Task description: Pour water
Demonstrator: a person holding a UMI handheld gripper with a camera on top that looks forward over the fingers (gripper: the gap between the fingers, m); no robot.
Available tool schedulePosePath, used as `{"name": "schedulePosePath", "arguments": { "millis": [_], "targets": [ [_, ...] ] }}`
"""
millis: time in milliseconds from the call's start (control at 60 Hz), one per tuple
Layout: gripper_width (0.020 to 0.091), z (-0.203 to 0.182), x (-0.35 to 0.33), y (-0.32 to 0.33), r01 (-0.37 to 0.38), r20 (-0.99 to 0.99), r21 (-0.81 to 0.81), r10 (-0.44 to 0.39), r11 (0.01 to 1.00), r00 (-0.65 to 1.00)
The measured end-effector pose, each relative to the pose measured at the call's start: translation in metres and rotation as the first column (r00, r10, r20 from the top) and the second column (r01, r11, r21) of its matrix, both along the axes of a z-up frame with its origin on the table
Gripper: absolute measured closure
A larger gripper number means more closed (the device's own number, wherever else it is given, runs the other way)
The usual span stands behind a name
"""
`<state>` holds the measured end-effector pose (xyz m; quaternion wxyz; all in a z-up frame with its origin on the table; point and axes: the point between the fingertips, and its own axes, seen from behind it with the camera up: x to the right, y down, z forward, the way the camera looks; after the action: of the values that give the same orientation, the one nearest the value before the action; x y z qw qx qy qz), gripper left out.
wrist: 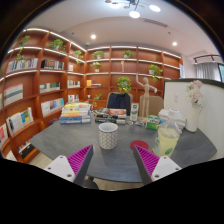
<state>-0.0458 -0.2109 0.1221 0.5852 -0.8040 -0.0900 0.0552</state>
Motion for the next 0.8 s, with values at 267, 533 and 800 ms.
{"name": "schedulePosePath", "arguments": {
  "millis": [267, 533, 800],
  "targets": [
    [0.0276, -0.055, 0.104, -0.008, 0.209, 0.011, 0.046, -0.210, 0.977, 0.978],
    [0.0273, -0.038, 0.150, 0.041, 0.258, -0.051, 0.187, -0.253, 0.948, 0.966],
    [0.0378, -0.019, 0.152, 0.087, 0.265, -0.082, 0.228, -0.252, 0.937, 0.964]
  ]
}}
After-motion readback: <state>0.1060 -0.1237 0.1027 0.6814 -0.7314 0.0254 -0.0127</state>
